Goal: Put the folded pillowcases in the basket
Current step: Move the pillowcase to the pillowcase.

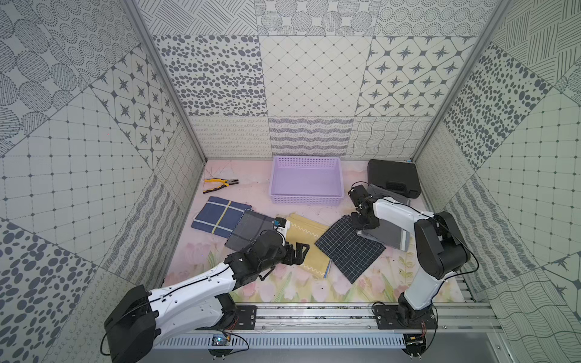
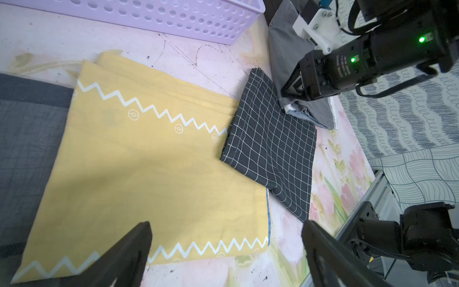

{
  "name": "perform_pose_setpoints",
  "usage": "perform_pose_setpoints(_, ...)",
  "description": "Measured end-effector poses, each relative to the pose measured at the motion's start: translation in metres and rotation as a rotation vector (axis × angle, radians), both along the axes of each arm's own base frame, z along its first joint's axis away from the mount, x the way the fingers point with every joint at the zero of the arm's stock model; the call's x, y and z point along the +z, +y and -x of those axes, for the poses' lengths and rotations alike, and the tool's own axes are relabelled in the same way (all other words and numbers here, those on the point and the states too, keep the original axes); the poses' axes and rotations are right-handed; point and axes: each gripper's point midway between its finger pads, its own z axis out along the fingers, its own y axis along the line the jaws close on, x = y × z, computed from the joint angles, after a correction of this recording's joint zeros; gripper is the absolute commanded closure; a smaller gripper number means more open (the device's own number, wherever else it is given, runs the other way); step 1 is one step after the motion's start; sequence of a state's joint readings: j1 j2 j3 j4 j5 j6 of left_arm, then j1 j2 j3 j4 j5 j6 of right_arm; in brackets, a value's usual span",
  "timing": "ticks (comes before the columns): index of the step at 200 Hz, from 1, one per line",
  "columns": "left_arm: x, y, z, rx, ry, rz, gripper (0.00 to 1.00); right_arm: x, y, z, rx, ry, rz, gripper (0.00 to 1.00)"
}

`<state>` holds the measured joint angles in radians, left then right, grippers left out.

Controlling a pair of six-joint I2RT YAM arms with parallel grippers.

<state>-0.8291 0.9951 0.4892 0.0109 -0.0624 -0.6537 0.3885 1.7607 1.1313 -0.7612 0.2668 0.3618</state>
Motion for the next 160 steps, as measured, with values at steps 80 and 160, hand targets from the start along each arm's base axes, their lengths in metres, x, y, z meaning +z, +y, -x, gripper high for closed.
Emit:
perform_pose_setpoints(80,0.008,0.001,0.001,0.000,-0.018,0.019,0.01,0.010,-0.004,0.002,-0.029,-0.013,-0.040,1.00)
perform_pose_setpoints(160,0.008,0.000,0.000,-0.001,-0.017,0.017,0.01,0.059,-0.002,0.044,0.008,-0.096,-0.142,1.00)
